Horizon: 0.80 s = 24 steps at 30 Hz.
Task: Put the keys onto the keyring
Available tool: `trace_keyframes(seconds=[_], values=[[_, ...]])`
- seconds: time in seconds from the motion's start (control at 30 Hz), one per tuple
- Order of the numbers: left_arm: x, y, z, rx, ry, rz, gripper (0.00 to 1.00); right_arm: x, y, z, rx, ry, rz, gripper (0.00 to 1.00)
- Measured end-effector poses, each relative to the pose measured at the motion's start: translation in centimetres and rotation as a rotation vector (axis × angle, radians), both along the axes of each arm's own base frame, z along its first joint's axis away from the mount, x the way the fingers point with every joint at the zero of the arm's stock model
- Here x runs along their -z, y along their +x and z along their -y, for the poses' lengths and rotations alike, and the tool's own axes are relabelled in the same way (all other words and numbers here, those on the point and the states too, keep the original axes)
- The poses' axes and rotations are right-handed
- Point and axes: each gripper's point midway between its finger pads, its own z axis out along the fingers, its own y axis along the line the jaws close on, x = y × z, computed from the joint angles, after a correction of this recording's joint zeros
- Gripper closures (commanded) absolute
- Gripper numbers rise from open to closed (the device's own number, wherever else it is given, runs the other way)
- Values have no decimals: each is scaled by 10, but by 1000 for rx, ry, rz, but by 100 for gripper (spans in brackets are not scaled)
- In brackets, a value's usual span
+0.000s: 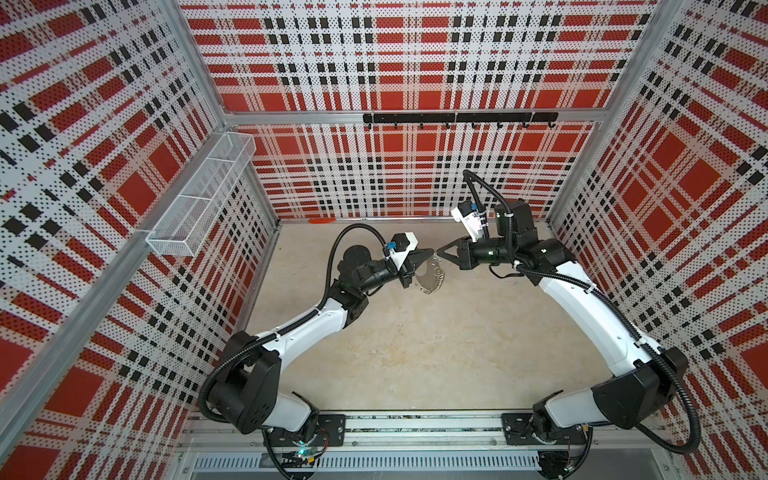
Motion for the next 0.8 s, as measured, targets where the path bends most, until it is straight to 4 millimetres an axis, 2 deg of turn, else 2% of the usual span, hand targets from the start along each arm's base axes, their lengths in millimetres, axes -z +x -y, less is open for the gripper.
trace_keyframes(seconds=[0.8], values=[[-15, -5, -3, 58, -101, -55, 100, -6, -1, 6, 8, 31, 5, 100]])
